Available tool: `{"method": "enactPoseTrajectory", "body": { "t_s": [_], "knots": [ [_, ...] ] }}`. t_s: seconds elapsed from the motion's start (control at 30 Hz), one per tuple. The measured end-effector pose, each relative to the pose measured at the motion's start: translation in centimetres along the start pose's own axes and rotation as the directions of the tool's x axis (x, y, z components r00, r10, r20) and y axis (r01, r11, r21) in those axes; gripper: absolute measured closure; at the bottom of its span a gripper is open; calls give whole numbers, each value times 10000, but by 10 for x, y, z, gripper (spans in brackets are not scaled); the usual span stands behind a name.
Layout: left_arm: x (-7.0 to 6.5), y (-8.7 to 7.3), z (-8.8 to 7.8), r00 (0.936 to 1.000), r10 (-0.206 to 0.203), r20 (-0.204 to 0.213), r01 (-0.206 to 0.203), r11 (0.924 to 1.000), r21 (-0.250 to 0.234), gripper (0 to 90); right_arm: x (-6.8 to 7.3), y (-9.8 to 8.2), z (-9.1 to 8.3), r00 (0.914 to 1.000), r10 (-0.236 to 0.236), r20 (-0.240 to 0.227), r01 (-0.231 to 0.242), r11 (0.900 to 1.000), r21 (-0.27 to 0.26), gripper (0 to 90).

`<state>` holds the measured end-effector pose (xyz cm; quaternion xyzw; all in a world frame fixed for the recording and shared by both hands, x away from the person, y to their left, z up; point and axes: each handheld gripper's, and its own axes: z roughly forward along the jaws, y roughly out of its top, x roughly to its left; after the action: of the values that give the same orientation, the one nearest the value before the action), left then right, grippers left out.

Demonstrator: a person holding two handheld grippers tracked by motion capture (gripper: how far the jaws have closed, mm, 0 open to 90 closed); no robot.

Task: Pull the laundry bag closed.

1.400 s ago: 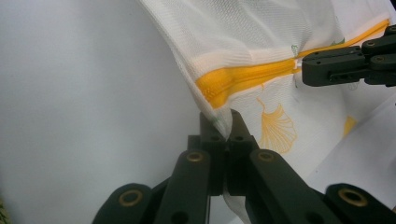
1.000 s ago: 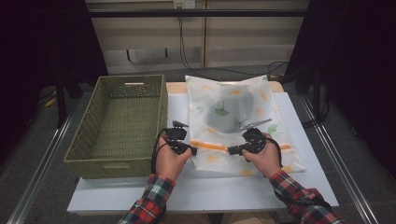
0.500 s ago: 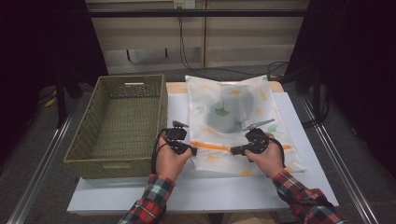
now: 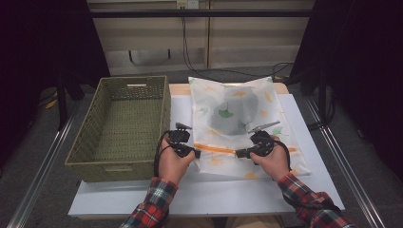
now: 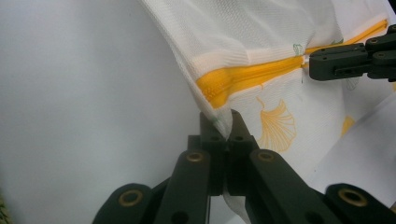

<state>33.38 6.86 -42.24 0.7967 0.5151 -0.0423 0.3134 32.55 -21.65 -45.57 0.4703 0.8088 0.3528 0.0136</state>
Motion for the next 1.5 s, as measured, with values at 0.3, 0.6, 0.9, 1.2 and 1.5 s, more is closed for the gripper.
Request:
{"method": "enactPoseTrajectory", "body": {
  "t_s": [0.3,0.6,0.9,1.2,1.5],
  "knots": [
    [0,0,1,10000,-17,-58,17,10000,20,892,-2,-3,-2,9999,-27,110,26,9999,110,900],
    [0,-1,2,10000,-53,-10,53,10000,4,892,-4,-5,-3,9999,37,112,-37,10000,6,900],
    [-1,-1,2,9999,5,-147,-6,10000,-40,892,-8,-7,-7,9997,125,195,-125,9999,-15,900],
    [-1,-1,1,9999,-17,-119,17,10000,-41,892,-8,-8,-9,9998,94,177,-93,9999,-43,900],
    [-2,-1,0,9999,-47,-139,46,10000,-71,892,-12,-9,-11,9994,61,345,-59,10000,-65,900]
  ]
}}
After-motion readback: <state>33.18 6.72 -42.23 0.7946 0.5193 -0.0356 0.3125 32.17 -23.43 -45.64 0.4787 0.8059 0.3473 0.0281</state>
